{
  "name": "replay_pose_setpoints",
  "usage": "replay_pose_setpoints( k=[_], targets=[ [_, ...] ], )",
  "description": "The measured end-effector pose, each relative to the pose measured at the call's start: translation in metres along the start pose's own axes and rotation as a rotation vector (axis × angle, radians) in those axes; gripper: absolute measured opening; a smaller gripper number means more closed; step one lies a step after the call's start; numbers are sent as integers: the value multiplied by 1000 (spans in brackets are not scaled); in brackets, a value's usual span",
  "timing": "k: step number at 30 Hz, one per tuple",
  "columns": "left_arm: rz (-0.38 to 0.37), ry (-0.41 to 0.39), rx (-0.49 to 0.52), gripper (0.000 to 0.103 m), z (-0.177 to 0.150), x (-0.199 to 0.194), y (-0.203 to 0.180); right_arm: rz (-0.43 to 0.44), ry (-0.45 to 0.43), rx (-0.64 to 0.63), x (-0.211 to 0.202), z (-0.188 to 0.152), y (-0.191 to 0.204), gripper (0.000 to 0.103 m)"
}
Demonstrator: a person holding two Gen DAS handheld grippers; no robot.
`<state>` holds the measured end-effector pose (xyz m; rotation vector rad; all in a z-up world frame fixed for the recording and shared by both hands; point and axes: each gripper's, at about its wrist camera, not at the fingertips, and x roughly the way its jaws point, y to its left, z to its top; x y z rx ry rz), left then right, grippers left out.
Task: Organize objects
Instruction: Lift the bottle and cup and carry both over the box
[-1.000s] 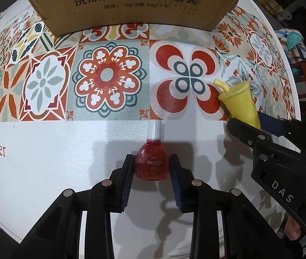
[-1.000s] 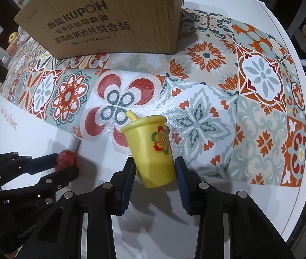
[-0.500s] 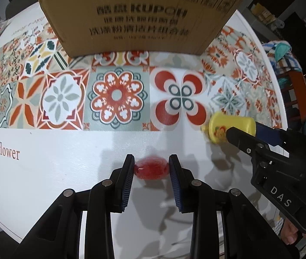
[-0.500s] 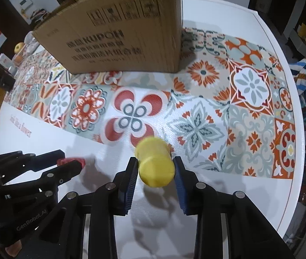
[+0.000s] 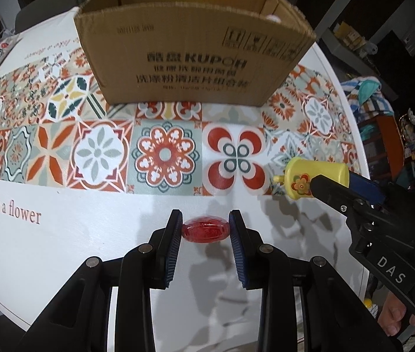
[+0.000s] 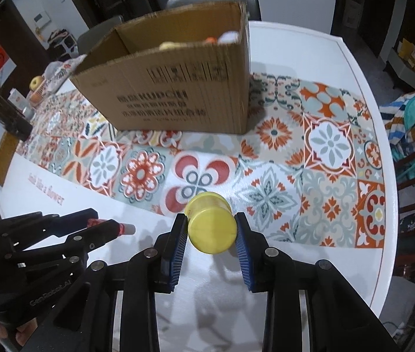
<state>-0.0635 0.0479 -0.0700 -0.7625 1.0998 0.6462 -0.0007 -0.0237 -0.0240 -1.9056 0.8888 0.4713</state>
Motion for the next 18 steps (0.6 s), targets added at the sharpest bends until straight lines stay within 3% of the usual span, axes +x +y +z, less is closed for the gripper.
replay_pose_setpoints(
  k=[18],
  targets=[
    [-8,-187,12,33,37,-70,2,11,-111,-97,-59,38,24,33]
  ],
)
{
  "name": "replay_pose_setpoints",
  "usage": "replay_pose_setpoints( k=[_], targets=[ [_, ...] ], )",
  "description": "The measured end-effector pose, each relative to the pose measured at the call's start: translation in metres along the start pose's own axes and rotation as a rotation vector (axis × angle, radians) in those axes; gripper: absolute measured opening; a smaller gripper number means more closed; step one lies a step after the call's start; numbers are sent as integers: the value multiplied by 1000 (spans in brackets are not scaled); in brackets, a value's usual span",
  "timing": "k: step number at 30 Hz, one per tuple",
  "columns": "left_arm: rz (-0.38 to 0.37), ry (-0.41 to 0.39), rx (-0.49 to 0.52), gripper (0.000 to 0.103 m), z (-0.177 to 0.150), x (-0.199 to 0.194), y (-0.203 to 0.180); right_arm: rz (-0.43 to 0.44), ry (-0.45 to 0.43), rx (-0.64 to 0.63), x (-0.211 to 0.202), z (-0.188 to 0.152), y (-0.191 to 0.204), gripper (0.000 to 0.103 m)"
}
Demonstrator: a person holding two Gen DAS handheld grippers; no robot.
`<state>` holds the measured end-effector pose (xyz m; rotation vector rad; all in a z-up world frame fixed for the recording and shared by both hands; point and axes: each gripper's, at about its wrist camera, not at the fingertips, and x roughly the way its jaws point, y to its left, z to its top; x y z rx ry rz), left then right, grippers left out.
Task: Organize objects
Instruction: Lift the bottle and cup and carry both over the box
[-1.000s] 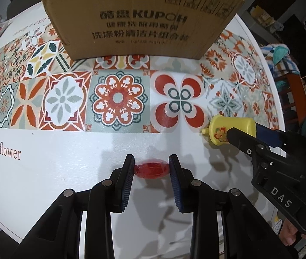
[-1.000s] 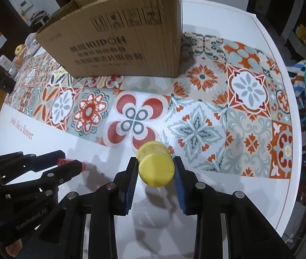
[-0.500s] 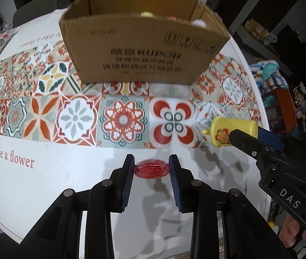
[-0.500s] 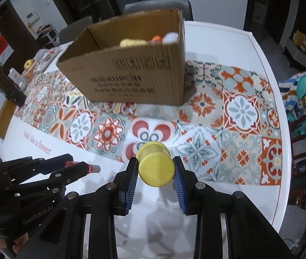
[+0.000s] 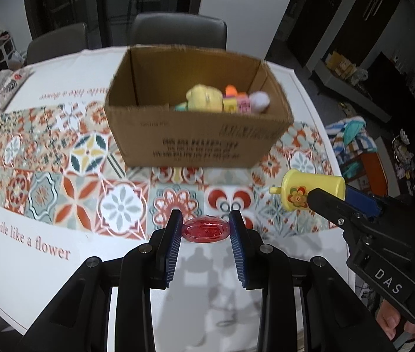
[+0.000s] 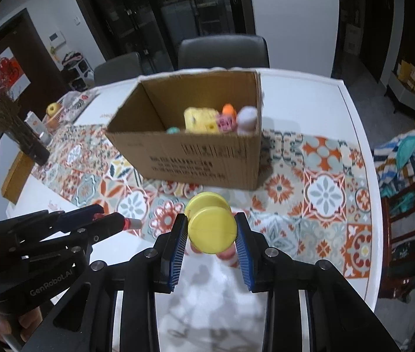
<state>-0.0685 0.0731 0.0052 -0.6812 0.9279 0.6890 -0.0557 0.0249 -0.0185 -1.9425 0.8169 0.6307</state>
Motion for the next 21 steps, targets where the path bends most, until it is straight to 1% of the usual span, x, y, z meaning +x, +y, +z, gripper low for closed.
replay_pose_setpoints(
  k=[8,10,21],
  targets=[
    [0,-74,12,33,27,-22,1,3,-39,-39,-14,24,6,33],
    [-1,-88,16,33,34,-26,1,2,-33,-70,-16,29,7,33],
    [0,-145,30,33,72,-37,2,5,-76,-122,-24,62,15,33]
  ],
)
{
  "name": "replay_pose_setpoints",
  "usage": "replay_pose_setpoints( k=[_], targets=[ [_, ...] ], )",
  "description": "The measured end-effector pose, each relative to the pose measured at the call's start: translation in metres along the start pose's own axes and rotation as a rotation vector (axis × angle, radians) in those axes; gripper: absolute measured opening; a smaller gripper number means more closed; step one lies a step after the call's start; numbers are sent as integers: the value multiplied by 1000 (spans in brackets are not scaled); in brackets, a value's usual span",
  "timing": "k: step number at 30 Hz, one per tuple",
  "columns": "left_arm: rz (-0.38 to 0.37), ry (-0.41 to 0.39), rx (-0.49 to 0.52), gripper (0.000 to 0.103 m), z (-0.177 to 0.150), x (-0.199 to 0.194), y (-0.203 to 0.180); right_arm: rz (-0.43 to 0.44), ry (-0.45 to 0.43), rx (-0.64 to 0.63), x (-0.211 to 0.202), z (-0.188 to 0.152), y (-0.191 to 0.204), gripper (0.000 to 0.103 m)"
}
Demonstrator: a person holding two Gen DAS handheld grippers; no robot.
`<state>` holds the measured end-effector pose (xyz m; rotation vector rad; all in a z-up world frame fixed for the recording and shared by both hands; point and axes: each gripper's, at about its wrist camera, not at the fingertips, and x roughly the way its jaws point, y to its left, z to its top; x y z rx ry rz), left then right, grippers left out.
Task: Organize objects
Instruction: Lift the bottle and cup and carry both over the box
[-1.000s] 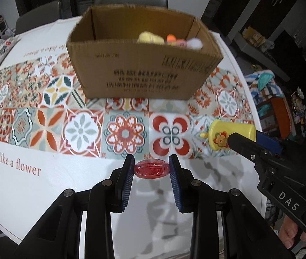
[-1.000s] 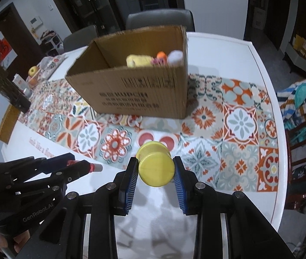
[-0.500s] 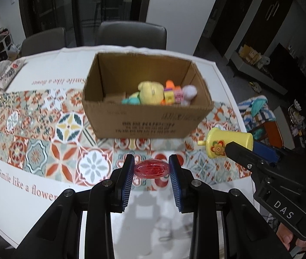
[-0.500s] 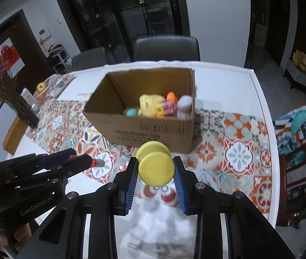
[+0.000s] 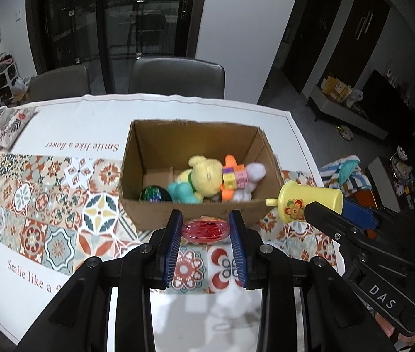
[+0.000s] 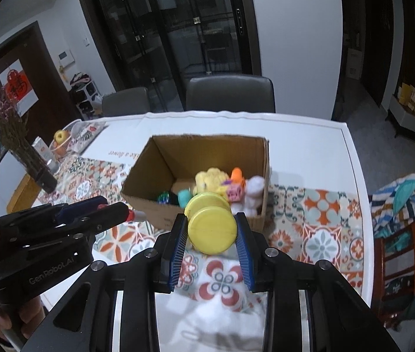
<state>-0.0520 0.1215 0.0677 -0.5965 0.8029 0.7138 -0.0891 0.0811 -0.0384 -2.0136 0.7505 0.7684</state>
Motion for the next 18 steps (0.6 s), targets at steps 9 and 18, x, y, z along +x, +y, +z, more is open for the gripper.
replay_pose_setpoints(
  k=[9,18],
  targets=[
    [-11,4,26,33,30,18,6,9,5,-22,23,32,-4,33],
    [0,62,14,33,52,56,18,9,54,-60,64,57,-6,33]
  ],
)
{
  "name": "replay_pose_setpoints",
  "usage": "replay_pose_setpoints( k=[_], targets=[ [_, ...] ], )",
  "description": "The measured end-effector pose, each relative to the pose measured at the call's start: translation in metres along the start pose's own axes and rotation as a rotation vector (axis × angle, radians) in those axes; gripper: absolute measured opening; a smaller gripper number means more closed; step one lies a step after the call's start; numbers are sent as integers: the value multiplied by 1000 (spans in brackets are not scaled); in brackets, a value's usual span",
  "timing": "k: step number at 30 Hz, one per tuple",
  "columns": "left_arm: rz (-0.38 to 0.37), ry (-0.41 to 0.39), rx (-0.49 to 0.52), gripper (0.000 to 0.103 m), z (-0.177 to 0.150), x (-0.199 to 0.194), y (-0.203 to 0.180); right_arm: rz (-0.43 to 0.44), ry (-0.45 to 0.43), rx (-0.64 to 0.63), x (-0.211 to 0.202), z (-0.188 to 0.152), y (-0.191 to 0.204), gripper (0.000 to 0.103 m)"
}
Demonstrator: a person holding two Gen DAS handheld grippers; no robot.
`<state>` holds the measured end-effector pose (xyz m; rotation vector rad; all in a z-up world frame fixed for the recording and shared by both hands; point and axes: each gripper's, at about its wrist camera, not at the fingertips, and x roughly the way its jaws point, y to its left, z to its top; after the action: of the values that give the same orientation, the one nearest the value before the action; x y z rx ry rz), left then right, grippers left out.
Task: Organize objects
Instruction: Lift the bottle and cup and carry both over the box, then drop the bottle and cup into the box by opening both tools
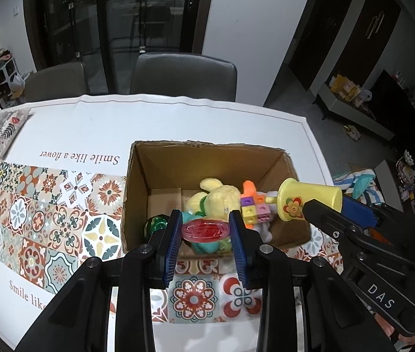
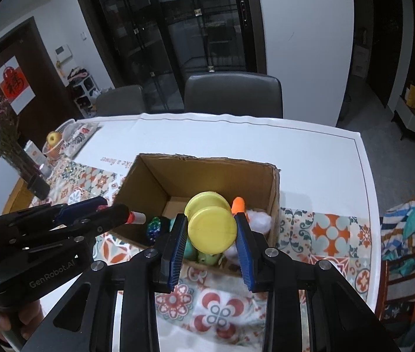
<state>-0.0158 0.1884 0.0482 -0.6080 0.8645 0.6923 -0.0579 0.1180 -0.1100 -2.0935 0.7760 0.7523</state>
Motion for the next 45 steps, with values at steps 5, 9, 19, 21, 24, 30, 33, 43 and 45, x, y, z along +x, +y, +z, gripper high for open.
replay_pose_setpoints(
  k=[5,9,19,21,24,30,33,43,45],
  targets=[
    [21,35,1,33,10,22,4,-5,9,-54,25,7,-5,33],
    [34,73,2,33,14,42,6,-20,38,-59,45,10,-11,33],
    [51,165,11,33,9,78,8,-51,96,-95,76,5,-18,33],
    [53,180,8,33,8,83,9,-58,99,-105,79,4,-19,33],
    [58,195,7,33,6,88,10,-61,97,-129,81,5,-19,33],
    [63,204,17,41,5,88,8,-70,107,-149,81,5,-18,44],
    [74,184,18,47,5,82,9,-74,95,-151,76,3,-19,48],
    [137,87,16,68,-4,37,9,-124,42,-114,38,-5,-25,57],
    [143,71,11,73,-6,28,10,-127,24,-107,28,-9,-26,60]
  ],
)
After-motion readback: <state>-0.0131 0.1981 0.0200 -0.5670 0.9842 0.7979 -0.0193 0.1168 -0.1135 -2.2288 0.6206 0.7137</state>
